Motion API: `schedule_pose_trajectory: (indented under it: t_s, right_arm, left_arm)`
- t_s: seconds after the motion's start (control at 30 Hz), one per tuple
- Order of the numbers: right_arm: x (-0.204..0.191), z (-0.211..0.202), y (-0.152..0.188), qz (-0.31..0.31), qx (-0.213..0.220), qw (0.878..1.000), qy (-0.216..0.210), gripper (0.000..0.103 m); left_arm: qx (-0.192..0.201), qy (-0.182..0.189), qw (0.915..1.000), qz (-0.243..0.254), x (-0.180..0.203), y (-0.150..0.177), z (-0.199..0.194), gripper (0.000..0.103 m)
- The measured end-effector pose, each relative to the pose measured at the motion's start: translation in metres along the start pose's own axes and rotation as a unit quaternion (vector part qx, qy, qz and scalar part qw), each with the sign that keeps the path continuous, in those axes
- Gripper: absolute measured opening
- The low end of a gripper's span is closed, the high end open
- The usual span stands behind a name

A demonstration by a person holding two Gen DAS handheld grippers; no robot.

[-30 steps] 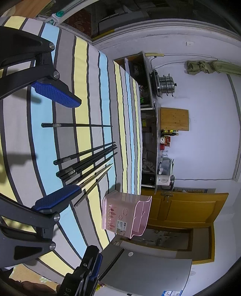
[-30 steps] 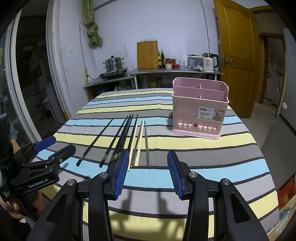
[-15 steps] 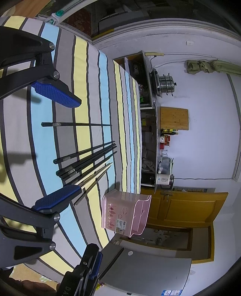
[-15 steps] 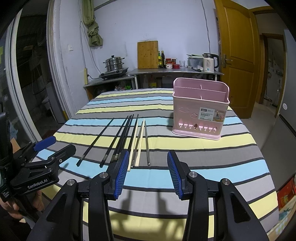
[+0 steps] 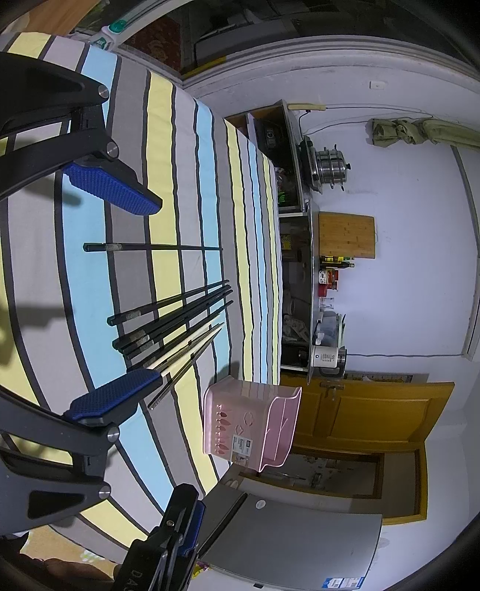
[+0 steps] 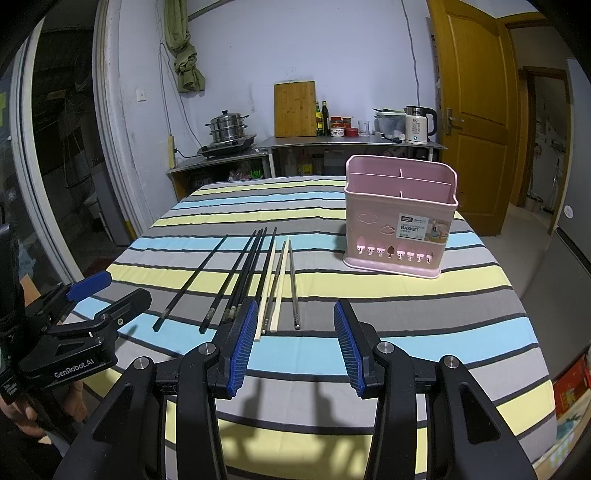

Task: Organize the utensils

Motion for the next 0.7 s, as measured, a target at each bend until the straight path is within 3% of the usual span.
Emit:
schedule_pose_trajectory:
  t_s: [0.7]
  right_arm:
    - [0.0,0.0002,0.0003,0.0,0.0,1.0,0.0,0.044]
  left_arm:
    - [-0.001,0.001,1.0,0.002,0.0043,0.0016,0.0008,0.086]
Point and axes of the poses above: each gripper's, at about its wrist camera, not at the fingertips, and z roughly the way its jaws point, x to its right, y to its underside, the point moved 10 cm from there along z, roughly the way its jaws point, and after that the axes turned 12 degrees about -x, right-handed, at the moved point
